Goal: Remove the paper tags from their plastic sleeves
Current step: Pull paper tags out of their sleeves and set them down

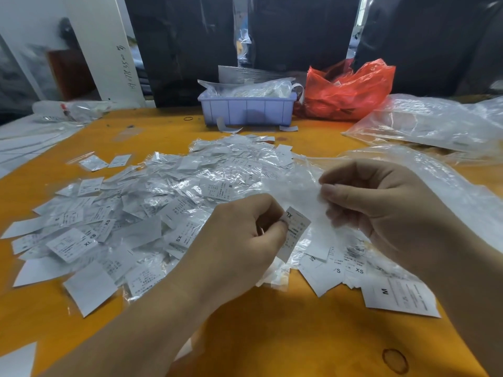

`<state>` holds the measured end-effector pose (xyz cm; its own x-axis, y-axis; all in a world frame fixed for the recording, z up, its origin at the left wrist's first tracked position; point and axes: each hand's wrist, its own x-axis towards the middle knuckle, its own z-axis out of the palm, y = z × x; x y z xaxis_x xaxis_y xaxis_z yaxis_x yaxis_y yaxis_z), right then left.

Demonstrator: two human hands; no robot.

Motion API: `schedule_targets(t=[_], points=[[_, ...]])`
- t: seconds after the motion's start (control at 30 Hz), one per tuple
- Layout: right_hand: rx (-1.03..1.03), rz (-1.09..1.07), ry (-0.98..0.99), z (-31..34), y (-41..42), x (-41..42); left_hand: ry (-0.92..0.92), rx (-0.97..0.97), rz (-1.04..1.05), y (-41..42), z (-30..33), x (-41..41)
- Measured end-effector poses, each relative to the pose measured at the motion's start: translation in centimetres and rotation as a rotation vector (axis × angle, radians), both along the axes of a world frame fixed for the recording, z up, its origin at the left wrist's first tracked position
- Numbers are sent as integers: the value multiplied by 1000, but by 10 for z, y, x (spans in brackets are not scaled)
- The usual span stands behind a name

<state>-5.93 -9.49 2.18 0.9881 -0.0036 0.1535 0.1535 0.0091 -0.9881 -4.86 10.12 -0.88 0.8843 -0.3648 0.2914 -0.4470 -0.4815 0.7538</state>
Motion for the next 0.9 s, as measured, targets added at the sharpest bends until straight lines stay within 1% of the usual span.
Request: schedule_targets(t=[0.07, 0.17, 0.3, 0.37, 0.47, 0.53, 0.63, 0.73, 0.83, 0.9], points=[[131, 43, 38, 1, 1, 0, -4, -13, 23, 0, -1, 1], [269, 79, 89, 2, 3, 0, 14, -31, 43, 0, -1, 3], [415, 101, 140, 2, 3, 1, 51, -76, 52, 1, 1, 4], [442, 102, 160, 2, 5, 1, 46, -83, 33, 2, 1, 4], [399, 76, 173, 0, 7, 1, 119, -107, -2, 3, 0, 6], [335, 44, 191, -3, 8, 2, 232, -181, 3, 2, 0, 7], [261, -5, 209, -7, 9, 3, 377, -232, 21, 3, 4, 11], [207, -49, 197, -11, 8, 5, 509, -360, -64, 6, 5, 13], [95, -109, 145, -14, 7, 6, 546, -466, -142, 6, 7, 11], [62, -114, 106, -15, 7, 6, 519, -444, -78, 5, 7, 11]])
